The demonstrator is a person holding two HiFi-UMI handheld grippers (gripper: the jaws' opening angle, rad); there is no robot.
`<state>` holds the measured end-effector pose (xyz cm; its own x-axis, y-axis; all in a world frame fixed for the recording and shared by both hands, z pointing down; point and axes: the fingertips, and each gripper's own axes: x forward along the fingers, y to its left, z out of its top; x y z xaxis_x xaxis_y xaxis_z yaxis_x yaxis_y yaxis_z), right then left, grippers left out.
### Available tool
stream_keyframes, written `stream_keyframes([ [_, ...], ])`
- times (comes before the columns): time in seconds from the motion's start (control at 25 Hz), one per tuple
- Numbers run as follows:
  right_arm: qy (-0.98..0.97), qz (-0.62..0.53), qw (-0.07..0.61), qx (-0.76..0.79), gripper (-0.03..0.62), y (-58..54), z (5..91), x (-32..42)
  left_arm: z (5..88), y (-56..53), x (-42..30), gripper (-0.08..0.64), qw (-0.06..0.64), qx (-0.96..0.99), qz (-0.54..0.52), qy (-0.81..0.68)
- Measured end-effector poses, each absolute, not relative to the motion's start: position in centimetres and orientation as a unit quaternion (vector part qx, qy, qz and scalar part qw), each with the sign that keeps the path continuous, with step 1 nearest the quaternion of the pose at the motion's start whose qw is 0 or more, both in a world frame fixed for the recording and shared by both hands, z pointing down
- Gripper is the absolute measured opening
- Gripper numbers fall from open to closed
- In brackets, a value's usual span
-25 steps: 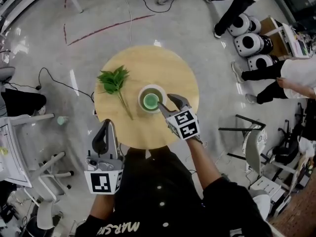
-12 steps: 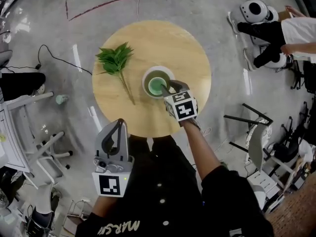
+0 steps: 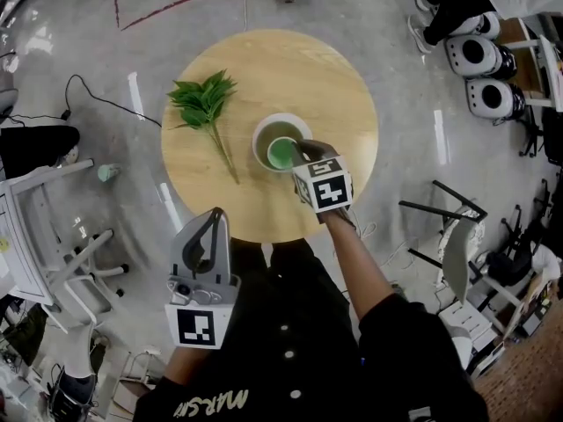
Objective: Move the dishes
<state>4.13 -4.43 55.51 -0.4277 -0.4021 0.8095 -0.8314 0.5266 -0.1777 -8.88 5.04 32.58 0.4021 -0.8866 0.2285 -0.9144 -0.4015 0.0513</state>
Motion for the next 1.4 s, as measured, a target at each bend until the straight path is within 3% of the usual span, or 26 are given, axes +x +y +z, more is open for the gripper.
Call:
stream_keyframes([
  [0.32, -0.805, 0.297, 0.328, 0.395, 0.017, -5.1, 51.4, 5.3, 32.6, 4.8, -8.5, 0.017, 0.084, 0.838, 0.083, -0.532],
  [0.6, -0.788, 0.311, 0.304, 0.436, 0.017, -6.6, 47.9, 11.9, 32.1, 4.3, -6.7, 0.017, 0.083, 0.845, 0.081, -0.522],
  [0.92, -0.743, 0.364, 0.311, 0.467, 0.017, -7.0, 52.2, 17.1, 31.9, 4.1, -5.9, 0.017, 0.083, 0.848, 0.083, -0.516],
  [1.4, -0.717, 0.417, 0.305, 0.468, 0.018, -6.4, 56.6, 18.0, 32.3, 4.7, -5.6, 0.017, 0.084, 0.848, 0.093, -0.515],
])
